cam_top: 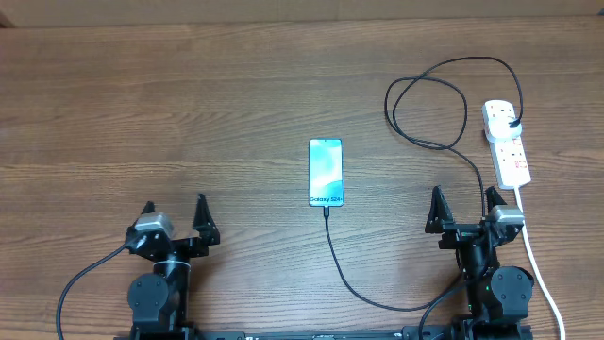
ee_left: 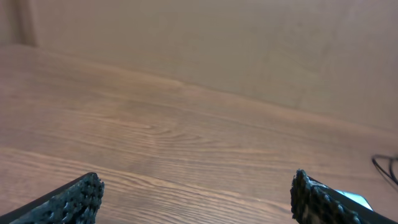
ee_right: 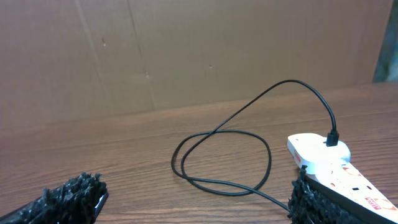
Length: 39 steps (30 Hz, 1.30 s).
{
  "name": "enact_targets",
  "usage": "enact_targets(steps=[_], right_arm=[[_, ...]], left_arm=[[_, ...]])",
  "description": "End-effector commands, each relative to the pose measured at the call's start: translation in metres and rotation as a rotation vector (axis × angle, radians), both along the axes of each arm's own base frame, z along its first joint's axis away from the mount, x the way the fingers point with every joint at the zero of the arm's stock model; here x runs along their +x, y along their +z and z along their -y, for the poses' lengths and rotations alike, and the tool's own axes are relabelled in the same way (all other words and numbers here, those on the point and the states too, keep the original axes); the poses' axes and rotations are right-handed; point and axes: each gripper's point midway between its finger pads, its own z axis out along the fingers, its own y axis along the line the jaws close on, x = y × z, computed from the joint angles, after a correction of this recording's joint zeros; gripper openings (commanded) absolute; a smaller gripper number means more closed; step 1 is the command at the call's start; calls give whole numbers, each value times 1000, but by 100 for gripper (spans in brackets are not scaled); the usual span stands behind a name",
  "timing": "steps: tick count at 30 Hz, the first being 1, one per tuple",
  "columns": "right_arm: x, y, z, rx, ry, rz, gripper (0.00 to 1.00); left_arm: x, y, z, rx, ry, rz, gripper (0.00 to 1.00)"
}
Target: Plug charger to phone and switch on socket
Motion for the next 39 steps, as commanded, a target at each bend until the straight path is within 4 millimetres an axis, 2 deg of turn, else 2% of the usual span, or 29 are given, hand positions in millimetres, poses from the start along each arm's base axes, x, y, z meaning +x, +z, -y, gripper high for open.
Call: enact_targets(steps=[1, 10, 39], right_arm=[[0, -3, 3, -7, -16, 1, 100], [0, -3, 3, -7, -16, 1, 100], [0, -3, 3, -7, -16, 1, 100]], left_arm=[[0, 1, 5, 91, -29, 8, 100], [0, 1, 9, 231, -63, 4, 100], [0, 1, 8, 228, -59, 4, 100]])
